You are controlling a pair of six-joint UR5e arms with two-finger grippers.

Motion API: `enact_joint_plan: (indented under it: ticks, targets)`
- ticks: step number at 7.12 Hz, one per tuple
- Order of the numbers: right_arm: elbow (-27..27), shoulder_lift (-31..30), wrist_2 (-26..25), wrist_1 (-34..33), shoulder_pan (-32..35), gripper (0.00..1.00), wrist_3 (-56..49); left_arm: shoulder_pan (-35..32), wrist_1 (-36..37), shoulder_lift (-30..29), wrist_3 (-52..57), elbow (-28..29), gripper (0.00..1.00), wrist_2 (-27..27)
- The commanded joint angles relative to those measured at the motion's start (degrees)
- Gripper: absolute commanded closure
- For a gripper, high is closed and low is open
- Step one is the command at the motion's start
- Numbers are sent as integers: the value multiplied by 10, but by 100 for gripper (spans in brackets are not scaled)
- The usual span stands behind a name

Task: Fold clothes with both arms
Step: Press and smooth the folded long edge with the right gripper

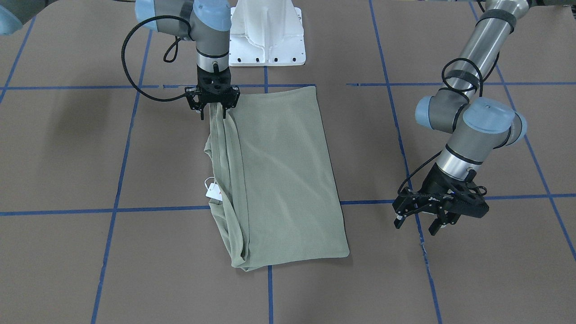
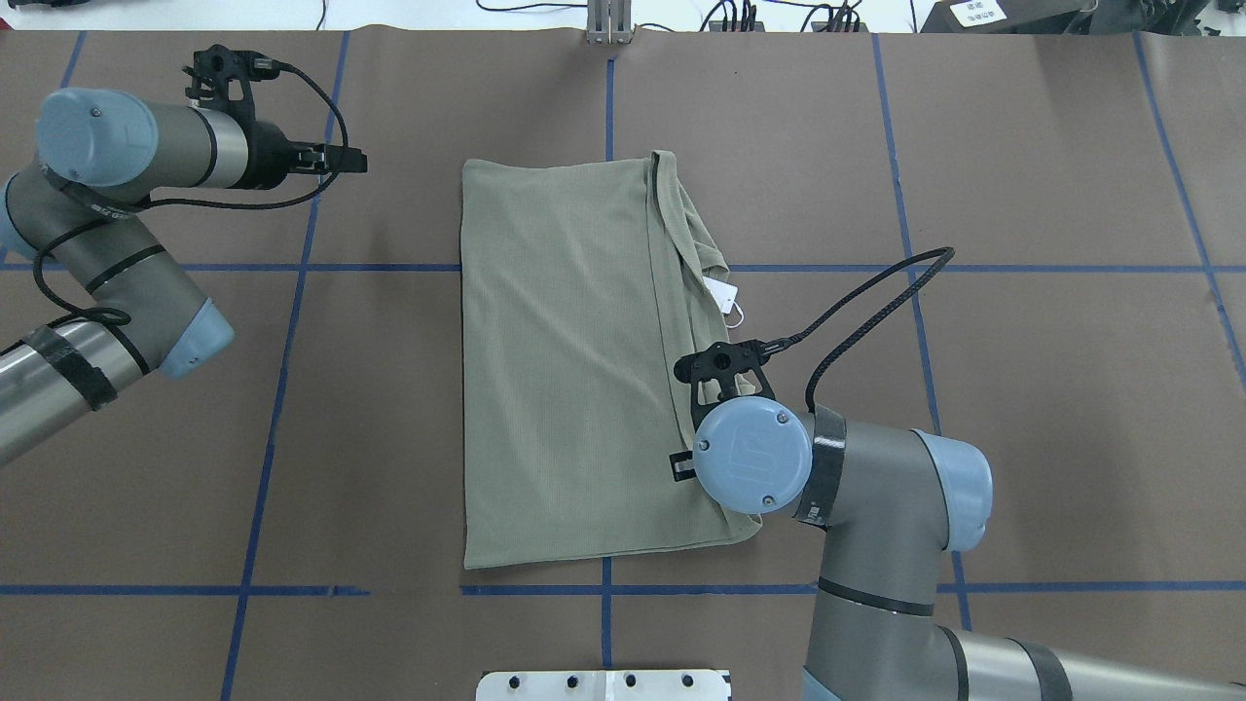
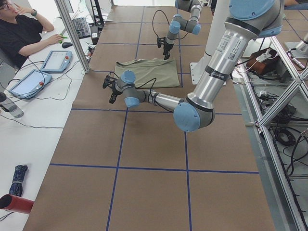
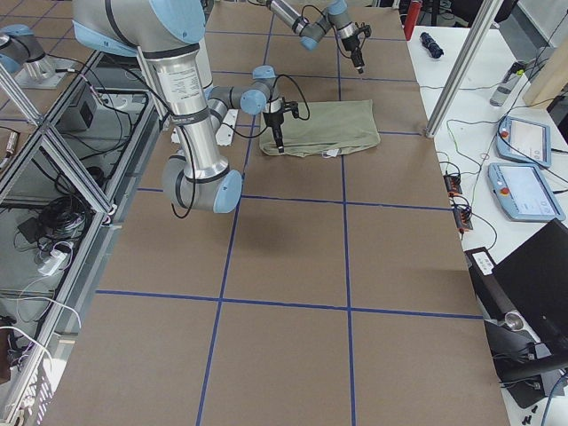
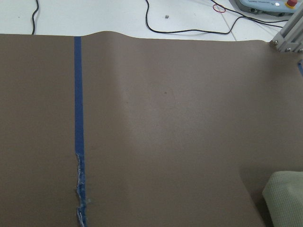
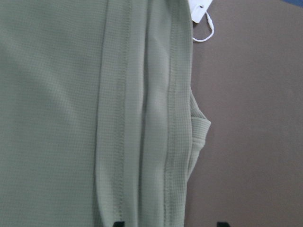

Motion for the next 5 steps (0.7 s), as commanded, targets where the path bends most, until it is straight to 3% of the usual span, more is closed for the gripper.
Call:
enact_joint_plan:
  ticks: [1,2,3,4,5]
  targets:
    - [-10,11,1,21,-14,0,-4,0,0,1,0,0,0,1]
    - [-15,10,0,21,-17,1,-2,0,0,1,0,0,0,0]
    - [-22,11,0,21,-18,21,0,0,0,2,0,0,0,1]
    - [-24,11,0,21,-18,50,-2,0,-1,2,-1,0,0,0]
    - [-24,11,1,21,-19,58,-1,0,-1,6,-1,-1,0,1]
